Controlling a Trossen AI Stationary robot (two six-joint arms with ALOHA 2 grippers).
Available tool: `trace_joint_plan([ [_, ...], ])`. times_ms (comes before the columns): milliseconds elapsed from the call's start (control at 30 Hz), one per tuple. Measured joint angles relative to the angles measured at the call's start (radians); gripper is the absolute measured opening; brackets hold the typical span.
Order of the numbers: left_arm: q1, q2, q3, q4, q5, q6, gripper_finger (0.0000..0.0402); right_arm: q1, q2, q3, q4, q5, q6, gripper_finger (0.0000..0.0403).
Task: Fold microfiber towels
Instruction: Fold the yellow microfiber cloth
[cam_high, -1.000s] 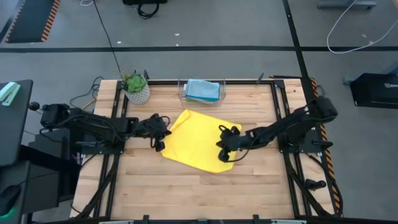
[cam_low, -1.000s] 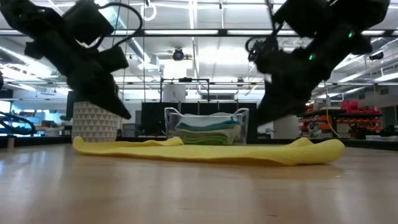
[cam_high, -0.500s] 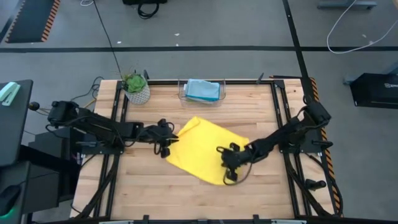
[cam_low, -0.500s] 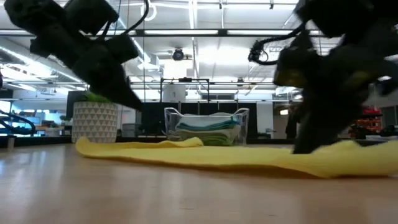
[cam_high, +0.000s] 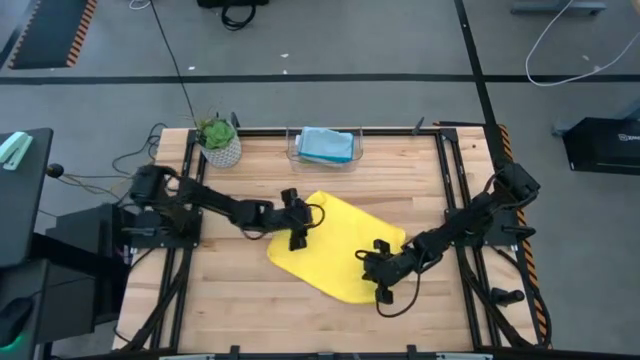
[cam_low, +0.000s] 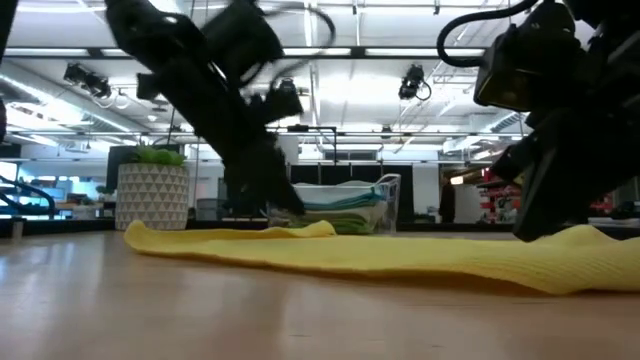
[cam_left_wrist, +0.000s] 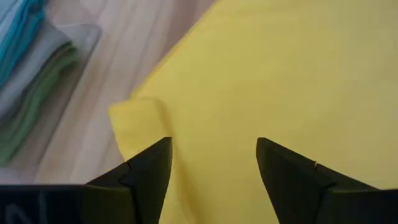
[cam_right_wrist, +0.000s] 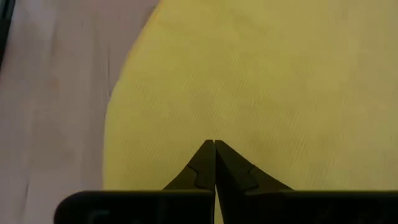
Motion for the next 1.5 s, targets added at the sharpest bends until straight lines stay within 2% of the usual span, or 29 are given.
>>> trace_joint_plan([
  [167, 0.045, 0.112, 0.098, -0.152, -0.063, 0.006, 0.0222, 0.001, 0.000, -0.001, 0.008, 0.003, -0.008, 0.0008],
  [367, 0.081, 0.137, 0.123, -0.234, -0.124, 0.005, 0.0176, 0.001, 0.000, 0.000, 0.013, 0.011, -0.018, 0.0007],
  [500, 0.108, 0.137, 0.123, -0.287, -0.152, -0.024, 0.0124, 0.001, 0.000, 0.000, 0.012, 0.011, -0.028, 0.0007],
  [667, 0.127, 0.135, 0.124, -0.363, -0.155, -0.097, 0.0029, 0.001, 0.000, 0.000, -0.003, 0.011, -0.042, 0.0007],
  [733, 0.128, 0.127, 0.123, -0.407, -0.155, -0.155, 0.0010, 0.001, 0.000, 0.000, -0.018, 0.017, -0.045, 0.0006],
  [900, 0.103, 0.108, 0.124, -0.511, -0.136, -0.373, 0.0016, -0.003, 0.000, -0.003, -0.089, 0.054, -0.035, 0.0006],
  [1033, 0.029, 0.077, 0.107, -0.542, -0.107, -0.521, 0.0006, -0.008, -0.005, -0.028, -0.097, 0.058, -0.023, 0.0005],
  [1133, -0.026, 0.057, 0.104, -0.595, -0.088, -0.625, 0.0011, -0.001, -0.022, -0.026, -0.188, 0.056, 0.003, 0.0005],
  [1333, -0.095, 0.028, 0.098, -0.657, -0.093, -0.786, 0.0005, 0.022, -0.160, -0.037, -0.400, 0.057, 0.010, 0.0005],
  [1500, -0.112, -0.016, 0.027, -0.612, -0.165, -0.888, 0.0007, 0.019, -0.294, -0.036, -0.486, 0.082, 0.018, 0.0005],
])
